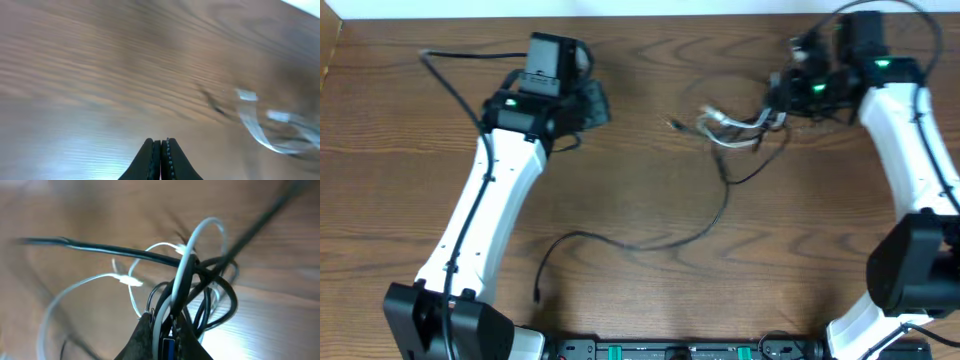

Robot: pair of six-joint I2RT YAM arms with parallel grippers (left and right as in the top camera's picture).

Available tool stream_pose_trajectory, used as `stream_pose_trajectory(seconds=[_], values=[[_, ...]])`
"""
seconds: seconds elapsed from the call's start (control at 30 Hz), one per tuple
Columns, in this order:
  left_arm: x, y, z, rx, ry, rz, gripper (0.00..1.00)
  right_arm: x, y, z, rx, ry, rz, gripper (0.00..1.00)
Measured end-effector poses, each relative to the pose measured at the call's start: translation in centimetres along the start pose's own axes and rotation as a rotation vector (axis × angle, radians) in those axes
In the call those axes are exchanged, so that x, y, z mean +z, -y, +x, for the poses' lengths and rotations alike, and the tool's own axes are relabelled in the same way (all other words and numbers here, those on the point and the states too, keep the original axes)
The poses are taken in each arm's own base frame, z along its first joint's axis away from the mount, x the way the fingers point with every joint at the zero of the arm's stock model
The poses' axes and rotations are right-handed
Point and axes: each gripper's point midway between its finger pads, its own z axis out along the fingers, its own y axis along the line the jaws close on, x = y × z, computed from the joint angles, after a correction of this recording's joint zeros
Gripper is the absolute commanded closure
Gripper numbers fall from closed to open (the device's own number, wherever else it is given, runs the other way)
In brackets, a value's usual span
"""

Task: Untangle cables

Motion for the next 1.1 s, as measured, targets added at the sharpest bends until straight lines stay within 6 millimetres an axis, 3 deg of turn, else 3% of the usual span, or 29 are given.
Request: stream_pose_trajectory(seconds=[0.1,0.2,0.4,0.6,0.67,0.83,1.1], values=[[-0.3,-3.2,-0.8,-0.002,0.031,-0.127,0.92,-1.8,3.6,-0.9,0.099,0.041,0.078,0.99],[-0.4,-3.9,-0.9,0.021,0.042,-0.172,0.92,-1.9,4.1,-0.5,0.123,0.028,0.091,0.99],[-0.2,-2.7,-0.5,0.040,0.017,-0.106,0.92,-0.8,0.7,0.7,0.054,-0.027,0.004,0.99],[-0.2,1.2,0.5,0.047,-0.047,0.114,0.92,1.9,-6.0,3.5,-0.083,-0.111,-0.069,0.91],[-0.4,2.4,0.8,0.060,-0.065,0.181,0.92,2.5,-7.1,4.0,-0.101,-0.118,-0.065,0.86],[-1.0,4.2,1.4,0.094,-0.099,0.290,0.91,3.1,-8.1,4.0,-0.101,-0.103,-0.048,0.68],[-1.1,5.6,2.1,0.126,-0.110,0.329,0.91,3.1,-7.8,3.9,-0.088,-0.096,-0.033,0.63]])
